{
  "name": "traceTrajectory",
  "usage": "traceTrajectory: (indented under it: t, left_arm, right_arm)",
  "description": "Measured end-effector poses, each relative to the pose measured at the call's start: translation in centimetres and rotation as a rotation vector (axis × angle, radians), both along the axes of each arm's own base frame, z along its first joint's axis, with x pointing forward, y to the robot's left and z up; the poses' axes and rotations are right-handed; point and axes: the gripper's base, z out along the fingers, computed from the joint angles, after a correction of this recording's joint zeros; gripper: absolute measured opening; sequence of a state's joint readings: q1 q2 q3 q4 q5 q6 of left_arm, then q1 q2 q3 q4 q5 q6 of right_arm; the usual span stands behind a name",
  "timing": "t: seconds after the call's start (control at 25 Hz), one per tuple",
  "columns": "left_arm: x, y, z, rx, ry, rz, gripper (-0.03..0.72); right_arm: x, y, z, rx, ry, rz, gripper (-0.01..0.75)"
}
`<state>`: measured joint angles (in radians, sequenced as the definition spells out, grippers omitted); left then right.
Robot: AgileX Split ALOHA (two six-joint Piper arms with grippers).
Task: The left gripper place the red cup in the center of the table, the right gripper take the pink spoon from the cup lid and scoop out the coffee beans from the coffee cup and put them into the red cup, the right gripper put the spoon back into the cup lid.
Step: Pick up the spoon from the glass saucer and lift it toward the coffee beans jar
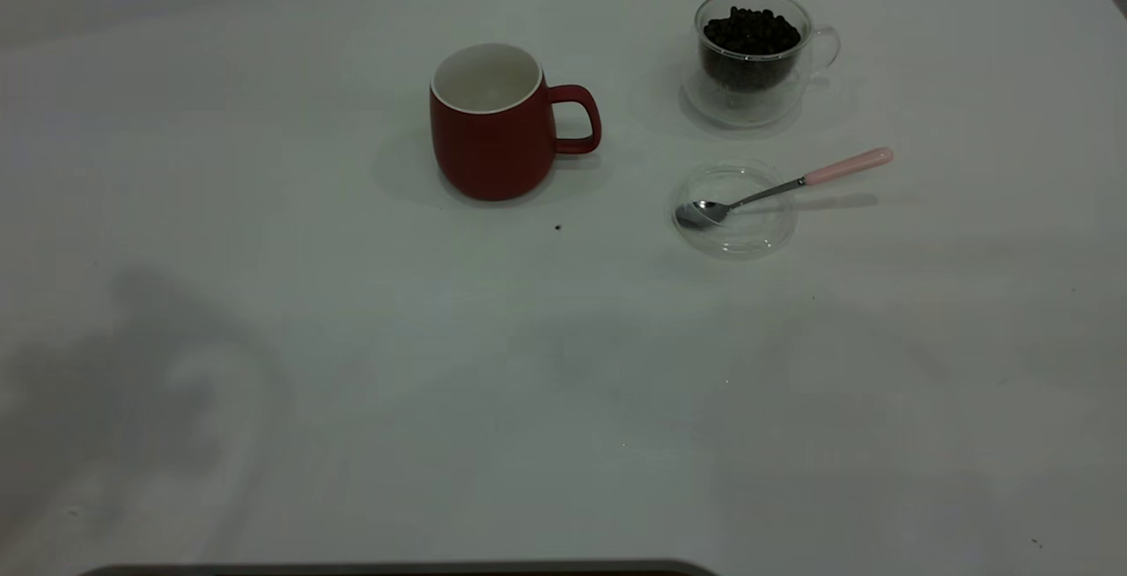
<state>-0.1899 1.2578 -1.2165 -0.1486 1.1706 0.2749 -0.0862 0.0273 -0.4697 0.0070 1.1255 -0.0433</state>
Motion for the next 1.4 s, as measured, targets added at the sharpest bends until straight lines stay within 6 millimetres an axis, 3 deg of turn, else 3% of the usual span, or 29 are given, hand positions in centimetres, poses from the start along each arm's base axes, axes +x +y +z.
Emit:
traceTrajectory:
  t: [0.36,0.52,0.84,1.4]
  left_arm:
    - [-10.4,2.6,-8.3,0.077,0.175,0.096,0.587]
    - [-13.9,3.7,-9.7,0.091,0.077,0.152,0.587]
    - [-17.9,5.3,-9.4,0.051,-0.227,0.279,0.587]
    - [-22.0,5.7,-9.2,-0.081,-0.451,0.298,0.587]
  right_arm:
    - [0.0,0.0,0.0,0.000,0.000,0.000,0.572]
    - [0.0,0.0,0.0,0.000,0.000,0.000,0.572]
    - [0.0,0.0,0.0,0.000,0.000,0.000,0.572]
    - [0.0,0.0,0.0,0.000,0.000,0.000,0.572]
